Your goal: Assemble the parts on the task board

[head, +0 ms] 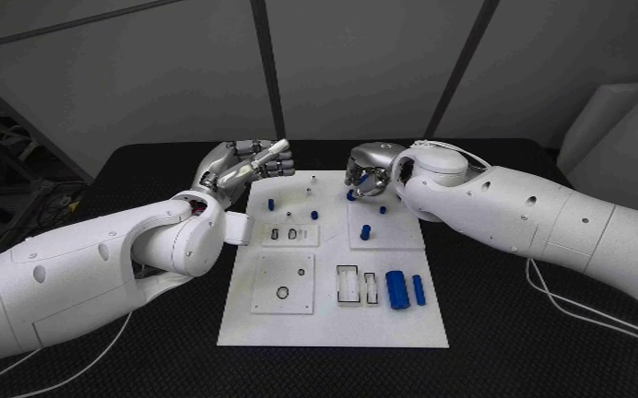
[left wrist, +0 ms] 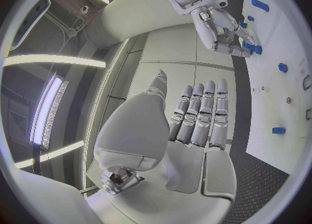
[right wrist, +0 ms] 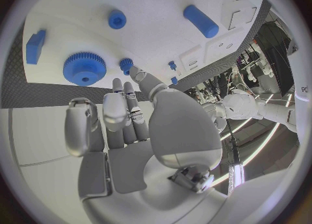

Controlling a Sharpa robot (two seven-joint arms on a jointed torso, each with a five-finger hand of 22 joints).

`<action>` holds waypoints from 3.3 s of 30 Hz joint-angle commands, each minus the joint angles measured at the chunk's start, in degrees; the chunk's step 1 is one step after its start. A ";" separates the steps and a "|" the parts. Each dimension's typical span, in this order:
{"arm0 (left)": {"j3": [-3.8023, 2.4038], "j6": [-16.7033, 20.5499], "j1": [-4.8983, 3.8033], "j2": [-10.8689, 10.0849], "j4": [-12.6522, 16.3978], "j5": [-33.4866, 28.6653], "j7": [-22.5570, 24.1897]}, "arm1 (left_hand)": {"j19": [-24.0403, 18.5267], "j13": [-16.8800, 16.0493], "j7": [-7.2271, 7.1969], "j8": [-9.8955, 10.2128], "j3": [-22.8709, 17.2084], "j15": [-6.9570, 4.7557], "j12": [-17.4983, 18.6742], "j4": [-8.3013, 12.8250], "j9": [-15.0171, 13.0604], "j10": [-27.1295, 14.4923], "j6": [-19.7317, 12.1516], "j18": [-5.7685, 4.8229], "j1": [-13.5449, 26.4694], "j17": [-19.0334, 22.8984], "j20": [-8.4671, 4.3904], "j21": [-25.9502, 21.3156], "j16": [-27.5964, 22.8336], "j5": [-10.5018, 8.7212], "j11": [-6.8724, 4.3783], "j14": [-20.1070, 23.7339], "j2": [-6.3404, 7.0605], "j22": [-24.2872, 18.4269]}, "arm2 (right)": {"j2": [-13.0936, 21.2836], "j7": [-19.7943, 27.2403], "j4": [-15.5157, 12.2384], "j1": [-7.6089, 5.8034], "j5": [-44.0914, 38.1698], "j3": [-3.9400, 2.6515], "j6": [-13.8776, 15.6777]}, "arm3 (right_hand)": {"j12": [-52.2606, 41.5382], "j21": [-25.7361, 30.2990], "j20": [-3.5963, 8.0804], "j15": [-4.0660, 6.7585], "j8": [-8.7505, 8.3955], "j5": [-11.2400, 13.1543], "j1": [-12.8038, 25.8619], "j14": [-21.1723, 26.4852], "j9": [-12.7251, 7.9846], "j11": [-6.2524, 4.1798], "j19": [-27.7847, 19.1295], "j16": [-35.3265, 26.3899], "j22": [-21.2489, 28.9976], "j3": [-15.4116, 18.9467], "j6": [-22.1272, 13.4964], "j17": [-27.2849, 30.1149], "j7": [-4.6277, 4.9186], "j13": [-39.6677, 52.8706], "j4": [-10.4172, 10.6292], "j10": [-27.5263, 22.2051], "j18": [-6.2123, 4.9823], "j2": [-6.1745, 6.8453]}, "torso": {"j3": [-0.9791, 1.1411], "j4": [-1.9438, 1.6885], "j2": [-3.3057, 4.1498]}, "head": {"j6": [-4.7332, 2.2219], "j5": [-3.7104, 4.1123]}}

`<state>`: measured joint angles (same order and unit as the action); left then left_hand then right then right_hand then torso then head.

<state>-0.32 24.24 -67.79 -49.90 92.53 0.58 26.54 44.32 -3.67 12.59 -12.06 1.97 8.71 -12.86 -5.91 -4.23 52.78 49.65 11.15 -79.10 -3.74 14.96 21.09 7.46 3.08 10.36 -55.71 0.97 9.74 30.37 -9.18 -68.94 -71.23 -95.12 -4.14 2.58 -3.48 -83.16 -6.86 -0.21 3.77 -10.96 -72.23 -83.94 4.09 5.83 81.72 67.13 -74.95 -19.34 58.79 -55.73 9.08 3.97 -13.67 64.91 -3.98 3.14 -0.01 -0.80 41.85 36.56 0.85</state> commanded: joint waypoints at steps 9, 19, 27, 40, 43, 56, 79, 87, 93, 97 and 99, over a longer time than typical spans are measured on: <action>-0.16 -0.74 -0.13 0.02 0.01 0.44 0.26 | 0.36 0.08 0.77 0.27 -0.05 0.42 0.39 0.38 0.06 -0.09 -0.29 -0.85 0.51 0.08 0.11 0.26 -0.35 0.15 0.50 -0.09 -0.17 -0.06 | -0.81 1.35 1.09 -0.13 -0.35 0.21 -1.20 | -0.10 -0.34 -0.06 -0.42 0.05 -0.33 0.14 -0.90 0.08 -0.24 0.34 0.38 -0.33 -0.70 0.50 -0.18 -0.05 0.05 0.08 0.62 1.03 -0.76 | -0.01 0.05 0.00 | 0.31 -0.14; -0.22 -0.82 -0.17 0.04 -0.02 0.44 0.16 | 0.36 0.08 0.77 0.27 -0.05 0.42 0.39 0.38 0.06 -0.09 -0.29 -0.85 0.51 0.08 0.11 0.26 -0.35 0.15 0.50 -0.09 -0.17 -0.06 | -1.33 1.77 1.92 -0.12 -0.24 0.24 -1.99 | -0.08 -0.82 0.06 -0.24 0.19 -0.56 0.25 -0.83 0.20 -0.50 0.61 1.24 -1.16 -1.93 1.37 -0.82 -0.34 0.02 0.69 1.56 1.17 -1.53 | 0.00 0.07 0.03 | 0.60 -0.23; -0.24 -0.84 -0.24 -0.05 0.03 0.44 0.07 | 0.29 0.07 0.83 0.34 0.02 0.46 0.55 0.56 0.12 -0.12 -0.32 -0.86 0.56 0.07 0.13 0.22 -0.53 0.16 0.54 -0.06 -0.27 -0.12 | -1.59 1.99 2.78 -0.11 -0.20 0.31 -2.87 | -0.12 -1.08 0.17 -0.12 0.28 -0.61 0.22 -0.81 0.29 -0.69 0.80 1.65 -1.65 -2.62 1.93 -1.12 -0.49 0.03 0.98 2.14 1.25 -1.90 | -0.02 0.11 0.05 | 0.97 -0.29; -0.26 -0.80 -0.31 -0.09 0.04 0.44 0.06 | 0.29 0.07 0.83 0.34 0.02 0.46 0.55 0.56 0.12 -0.12 -0.32 -0.86 0.56 0.07 0.13 0.22 -0.53 0.16 0.54 -0.06 -0.27 -0.12 | -1.91 2.44 3.18 -0.10 -0.12 1.27 -2.49 | -0.15 -1.38 0.31 0.05 0.31 -0.66 0.03 -0.80 0.37 -0.90 1.05 2.06 -2.22 -3.31 2.42 -1.43 -0.67 0.05 1.12 2.85 1.35 -2.15 | -0.02 0.08 0.07 | 1.25 -0.39; -0.26 -0.79 -0.33 -0.09 0.02 0.44 0.05 | 0.29 0.07 0.83 0.34 0.02 0.46 0.55 0.56 0.12 -0.12 -0.32 -0.86 0.56 0.07 0.13 0.22 -0.53 0.16 0.54 -0.06 -0.27 -0.12 | -1.88 2.51 3.18 -0.10 -0.12 1.33 -1.33 | -0.17 -1.66 0.43 0.21 0.37 -0.69 -0.11 -0.80 0.44 -1.07 1.32 2.35 -2.80 -3.74 2.86 -1.67 -0.81 0.09 1.20 3.43 1.46 -2.29 | -0.02 0.09 0.05 | 1.29 -0.39; -0.27 -0.79 -0.38 -0.25 -0.24 0.44 0.05 | 0.29 0.07 0.83 0.34 0.02 0.46 0.55 0.56 0.12 -0.12 -0.32 -0.86 0.56 0.07 0.13 0.22 -0.53 0.16 0.54 -0.06 -0.27 -0.12 | 0.46 3.34 -0.74 -0.09 0.17 1.31 11.11 | -0.23 -3.02 1.32 1.13 0.91 0.50 -1.24 -0.77 1.16 -2.02 2.86 3.24 -5.70 -5.82 5.42 -2.26 -1.59 0.53 1.10 6.38 2.02 -2.90 | -0.10 0.15 -0.02 | 0.90 -0.51; -0.28 -0.70 -0.77 0.23 -0.67 0.43 0.38 | 0.26 0.06 0.88 0.40 0.05 0.47 0.66 0.69 0.16 -0.15 -0.35 -0.86 0.58 0.05 0.14 0.21 -0.61 0.17 0.58 -0.12 -0.39 -0.17 | -9.68 5.73 11.06 -0.30 1.75 1.25 14.19 | 0.08 -3.30 1.34 1.04 0.39 0.55 -0.69 -0.74 1.20 -1.80 3.17 3.46 -6.32 -6.38 5.08 -2.35 -1.44 0.34 1.42 5.72 2.15 -2.27 | -0.19 -0.27 0.62 | 0.11 -0.88; -0.29 -0.55 -1.13 0.24 -0.61 0.44 0.51 | 0.26 0.06 0.88 0.40 0.05 0.47 0.66 0.69 0.16 -0.15 -0.35 -0.86 0.58 0.05 0.14 0.21 -0.61 0.17 0.58 -0.12 -0.39 -0.17 | -11.21 6.03 12.89 -0.33 1.77 1.24 14.58 | 0.09 -3.29 1.33 1.02 0.33 0.55 -0.61 -0.73 1.21 -1.77 3.15 3.46 -6.30 -6.44 5.04 -2.31 -1.41 0.32 1.48 5.64 2.14 -2.22 | -0.30 -0.39 0.89 | -0.05 -0.93; -0.29 -0.51 -1.37 0.29 -0.60 0.44 0.56 | 0.26 0.06 0.90 0.43 0.07 0.48 0.72 0.78 0.18 -0.16 -0.37 -0.86 0.58 0.05 0.15 0.21 -0.66 0.17 0.59 -0.15 -0.43 -0.19 | -11.93 6.14 13.47 -0.36 1.77 1.24 14.58 | 0.08 -3.26 1.31 1.00 0.29 0.56 -0.54 -0.72 1.21 -1.76 3.10 3.45 -6.22 -6.48 5.00 -2.27 -1.40 0.30 1.53 5.57 2.13 -2.16 | -0.29 -0.43 0.95 | -0.01 -0.99; -0.30 -0.51 -1.52 0.31 -0.56 0.44 0.56 | 0.26 0.06 0.90 0.43 0.07 0.48 0.72 0.78 0.18 -0.16 -0.37 -0.86 0.58 0.05 0.15 0.21 -0.66 0.17 0.59 -0.15 -0.43 -0.19 | -12.56 6.21 14.19 -0.38 1.77 1.24 14.32 | 0.08 -3.22 1.30 0.99 0.25 0.57 -0.47 -0.70 1.22 -1.73 3.03 3.41 -6.12 -6.51 4.97 -2.19 -1.38 0.29 1.58 5.51 2.11 -2.07 | -0.31 -0.45 0.92 | 0.05 -1.03; -0.30 -0.51 -1.61 0.28 -0.49 0.44 0.55 | 0.26 0.06 0.90 0.43 0.07 0.48 0.72 0.78 0.18 -0.16 -0.37 -0.86 0.58 0.05 0.15 0.21 -0.66 0.17 0.59 -0.15 -0.43 -0.19 | -12.91 6.25 14.63 -0.39 1.77 1.24 14.09 | 0.10 -3.19 1.27 0.94 0.15 0.59 -0.36 -0.66 1.21 -1.69 2.97 3.37 -6.04 -6.62 4.85 -2.08 -1.35 0.24 1.65 5.31 2.09 -1.92 | -0.31 -0.43 0.95 | 0.04 -1.10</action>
<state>-0.54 24.01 -69.25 -49.65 91.85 0.64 26.40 44.32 -3.68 12.59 -11.84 2.13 8.91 -12.54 -5.44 -4.13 52.56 49.65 11.15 -78.87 -3.75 14.96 21.09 7.11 3.08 10.57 -55.91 0.75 9.63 17.66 -3.61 -54.55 -71.43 -93.43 -2.85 16.28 -3.65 -86.08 -5.82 0.62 3.94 -10.28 -72.82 -83.93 5.24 4.00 83.97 70.39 -74.91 -25.58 63.61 -57.89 7.55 4.29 -11.99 70.62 -2.18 1.06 -0.31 -1.23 42.78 36.60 -0.18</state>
